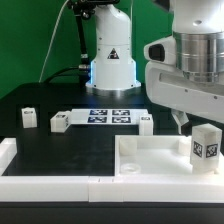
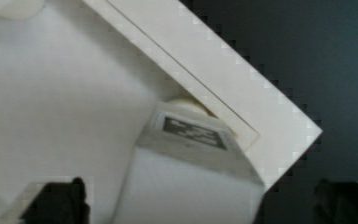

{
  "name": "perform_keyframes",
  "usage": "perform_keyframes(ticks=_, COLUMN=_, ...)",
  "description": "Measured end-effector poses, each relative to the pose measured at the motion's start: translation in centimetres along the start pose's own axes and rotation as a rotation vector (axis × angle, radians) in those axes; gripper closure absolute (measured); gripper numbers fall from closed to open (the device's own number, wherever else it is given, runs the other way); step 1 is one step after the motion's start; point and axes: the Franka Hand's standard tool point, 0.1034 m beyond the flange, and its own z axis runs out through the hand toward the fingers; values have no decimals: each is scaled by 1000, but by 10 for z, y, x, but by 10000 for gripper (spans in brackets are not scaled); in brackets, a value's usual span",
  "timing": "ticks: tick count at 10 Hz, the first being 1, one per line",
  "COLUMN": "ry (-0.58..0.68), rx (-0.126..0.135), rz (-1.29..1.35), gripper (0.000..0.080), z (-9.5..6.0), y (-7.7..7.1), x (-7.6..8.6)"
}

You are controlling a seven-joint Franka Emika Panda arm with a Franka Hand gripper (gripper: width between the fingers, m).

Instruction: Assemble one leg

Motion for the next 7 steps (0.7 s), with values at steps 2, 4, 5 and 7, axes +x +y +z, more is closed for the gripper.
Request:
perform_keyframes(ticks=2, ry=7, rx=-10, rz=-267, gripper=151, z=0, y=-1, x=-1)
perform_keyframes(ticks=4, ry=10, rx=-16, rz=-439, gripper=151, z=0, y=-1, x=-1)
perform_keyframes(ticks=5, ry=13, rx=-24, rz=-579, gripper=151, z=0, y=0, x=0)
perform_keyframes(ticks=7, ry=11, rx=-26, rz=-806, gripper=151, z=-1, y=1, x=2)
